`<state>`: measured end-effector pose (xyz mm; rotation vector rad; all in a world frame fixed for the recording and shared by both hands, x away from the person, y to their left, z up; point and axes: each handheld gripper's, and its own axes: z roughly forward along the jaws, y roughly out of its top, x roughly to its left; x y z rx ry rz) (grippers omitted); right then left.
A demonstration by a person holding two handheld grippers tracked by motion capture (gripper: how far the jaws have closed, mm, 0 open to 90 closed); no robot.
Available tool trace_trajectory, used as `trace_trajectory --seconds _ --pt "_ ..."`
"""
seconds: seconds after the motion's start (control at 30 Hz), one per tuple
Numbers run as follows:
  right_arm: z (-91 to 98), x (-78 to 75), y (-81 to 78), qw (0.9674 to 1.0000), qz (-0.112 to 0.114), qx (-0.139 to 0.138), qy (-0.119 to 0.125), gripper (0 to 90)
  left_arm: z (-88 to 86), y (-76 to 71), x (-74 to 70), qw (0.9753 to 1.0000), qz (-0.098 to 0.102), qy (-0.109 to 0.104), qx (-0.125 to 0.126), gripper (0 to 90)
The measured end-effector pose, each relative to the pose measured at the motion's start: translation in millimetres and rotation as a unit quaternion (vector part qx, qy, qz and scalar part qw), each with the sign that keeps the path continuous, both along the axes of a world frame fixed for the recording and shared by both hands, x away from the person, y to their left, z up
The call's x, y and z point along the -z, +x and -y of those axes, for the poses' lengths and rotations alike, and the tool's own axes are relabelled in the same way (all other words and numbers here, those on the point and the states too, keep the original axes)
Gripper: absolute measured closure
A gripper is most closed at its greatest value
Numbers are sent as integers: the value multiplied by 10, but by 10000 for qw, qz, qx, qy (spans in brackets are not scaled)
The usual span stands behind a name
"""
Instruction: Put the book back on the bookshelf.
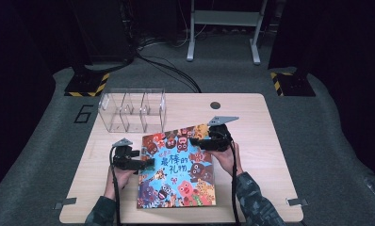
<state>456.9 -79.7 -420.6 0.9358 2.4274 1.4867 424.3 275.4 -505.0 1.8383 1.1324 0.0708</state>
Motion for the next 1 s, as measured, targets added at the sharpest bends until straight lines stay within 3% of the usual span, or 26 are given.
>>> trace_trajectory --seconds 0.03,0.07,0.2,0.23,0.33,0.37,0.4,0.47,0.53,0.7,0.73,0.77,0.93,1.0 --pt "11 3 -24 9999 90 -21 53 538 12 2 -1 10000 38 -41 -44 0" --pt "11 3 -24 9999 90 -21 53 538 3 7 -17 10000 19 1 61 0" --pt "36 14 -68 9996 234 -60 169 538 30 17 -45 9995 -29 -194 233 0" --pt "42 6 -89 9990 394 -118 191 538 59 23 -74 9993 -2 -237 278 0" --pt "44 -6 -113 9981 529 -185 242 538 74 33 -91 9991 41 -268 329 7" --pt "45 -8 -115 9981 516 -197 284 538 81 54 -116 9987 91 -233 442 0" --pt "46 -11 -119 9979 548 -194 281 538 88 48 -124 9985 -10 -334 430 0" --pt "45 -13 -116 9975 599 -235 293 538 72 59 -123 9984 35 -303 468 10" --pt "48 -11 -105 9981 491 -214 318 537 65 50 -125 9984 39 -442 350 31" --pt "56 -3 -86 9989 280 -132 354 535 37 41 -133 9979 95 -548 341 73" --pt "55 -6 -88 9988 313 -132 351 533 20 44 -140 9979 116 -516 380 82" --pt "56 -17 -87 9993 148 -41 328 529 19 40 -142 9979 131 -529 349 102" --pt "70 -25 -78 9993 -92 133 340 514 -1 -9 -221 9977 426 -482 229 164" --pt "71 -41 -78 9992 -148 165 319 513 -17 -18 -260 9979 414 -445 237 183"
